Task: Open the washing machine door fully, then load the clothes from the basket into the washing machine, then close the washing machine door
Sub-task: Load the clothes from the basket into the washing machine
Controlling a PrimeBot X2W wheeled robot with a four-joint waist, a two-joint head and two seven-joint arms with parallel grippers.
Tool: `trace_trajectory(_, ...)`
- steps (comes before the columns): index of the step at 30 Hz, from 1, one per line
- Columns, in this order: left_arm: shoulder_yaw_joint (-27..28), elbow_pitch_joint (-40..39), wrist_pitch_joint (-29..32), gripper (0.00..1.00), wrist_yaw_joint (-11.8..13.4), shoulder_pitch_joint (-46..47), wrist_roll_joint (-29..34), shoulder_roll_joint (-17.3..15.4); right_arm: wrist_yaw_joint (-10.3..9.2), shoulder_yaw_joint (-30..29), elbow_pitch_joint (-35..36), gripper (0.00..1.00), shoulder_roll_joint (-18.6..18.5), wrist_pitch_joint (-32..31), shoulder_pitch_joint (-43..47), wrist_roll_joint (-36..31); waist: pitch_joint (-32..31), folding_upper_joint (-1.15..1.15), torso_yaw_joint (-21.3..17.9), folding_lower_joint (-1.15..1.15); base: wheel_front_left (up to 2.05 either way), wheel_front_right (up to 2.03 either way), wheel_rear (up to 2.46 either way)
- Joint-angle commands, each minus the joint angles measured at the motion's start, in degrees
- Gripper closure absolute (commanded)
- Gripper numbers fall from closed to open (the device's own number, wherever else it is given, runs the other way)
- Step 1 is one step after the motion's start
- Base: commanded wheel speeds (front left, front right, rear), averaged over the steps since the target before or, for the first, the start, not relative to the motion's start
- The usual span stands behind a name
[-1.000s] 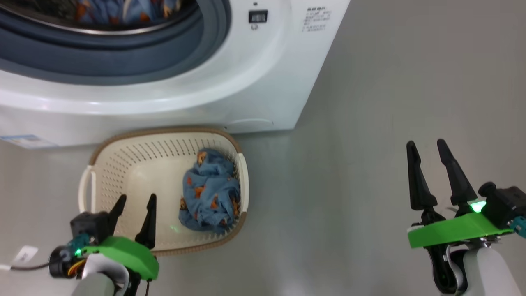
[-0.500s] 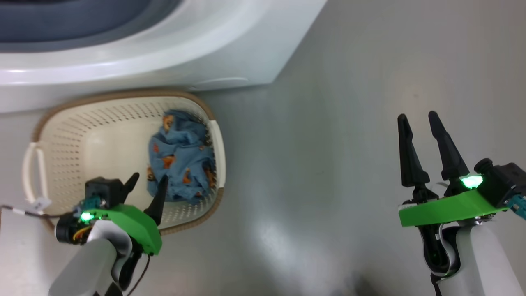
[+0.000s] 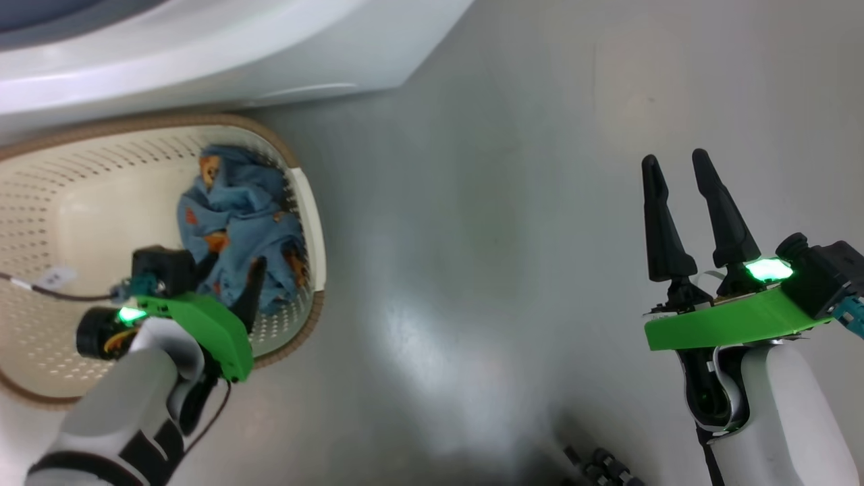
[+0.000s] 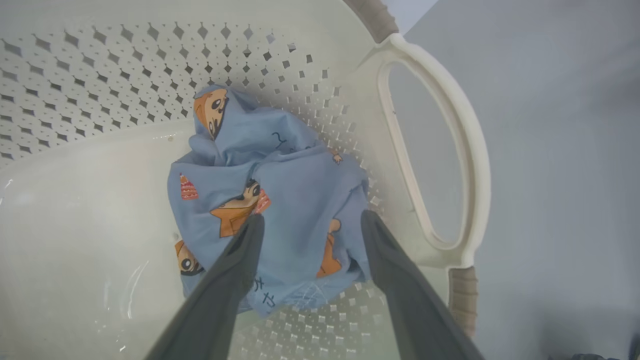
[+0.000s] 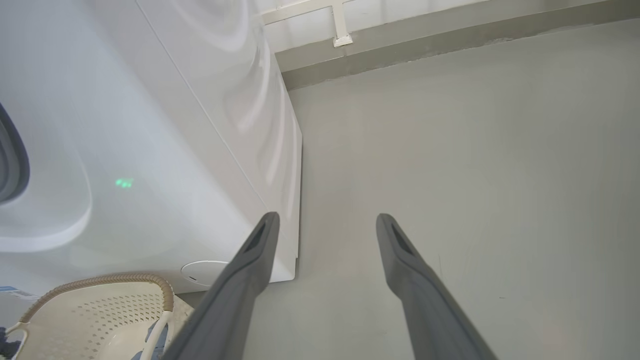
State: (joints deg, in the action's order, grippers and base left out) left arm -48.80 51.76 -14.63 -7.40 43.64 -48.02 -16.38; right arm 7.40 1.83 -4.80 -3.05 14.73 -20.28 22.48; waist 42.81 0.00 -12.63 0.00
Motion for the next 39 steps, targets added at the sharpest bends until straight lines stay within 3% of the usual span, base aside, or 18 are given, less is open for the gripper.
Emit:
trace_trajectory(1,-0.5,0.3,-0.4,0.0,-0.1,1.2,-1.8,-2.2,0.09,1.5,1.5,0.0,0.2,0.3,0.5,1.3,2.3,0.0,-1.5,0.0,0.0,0.0,0.0)
trace_trajectory(13,-10.2,4.4,-0.3,0.0,-0.1,8.5,-10.3,-4.7,0.09,2.0,3.0,0.0,0.2,0.3,0.1,2.4,7.0,0.0,-3.4,0.0,0.0,0.0,0.0)
trace_trajectory(26,-16.6,9.1,2.9,0.0,-0.1,13.7,-17.8,-5.2,0.09,3.3,4.7,0.0,0.2,0.3,1.1,2.2,8.9,0.0,-4.5,0.0,0.0,0.0,0.0)
trace_trajectory(27,-16.9,9.3,3.1,0.12,-0.1,13.8,-18.3,-5.3,0.09,3.5,4.9,0.0,0.2,0.3,1.3,2.2,8.9,0.0,-4.6,0.0,0.0,0.0,0.0)
trace_trajectory(28,-17.2,9.5,3.5,0.6,-0.1,13.8,-19.0,-5.4,0.09,3.6,5.0,0.0,0.2,0.3,1.4,2.1,8.7,0.0,-4.7,0.0,0.02,0.02,0.02)
trace_trajectory(29,-17.4,9.5,3.9,0.92,-0.1,13.8,-19.7,-5.4,0.09,3.6,5.2,0.0,0.2,0.3,1.6,2.0,8.6,0.0,-4.7,0.0,0.04,0.04,0.04)
trace_trajectory(30,-17.8,9.4,4.1,1.0,-0.1,13.8,-20.2,-5.5,0.09,3.6,5.2,0.0,0.2,0.3,1.8,1.9,8.3,0.0,-4.6,0.0,0.02,0.02,0.02)
trace_trajectory(39,-18.9,9.0,1.9,1.0,-0.1,12.9,-25.1,-5.1,0.09,2.3,5.1,0.0,0.2,0.3,2.5,0.7,5.1,0.0,-2.7,0.0,0.0,0.0,0.0)
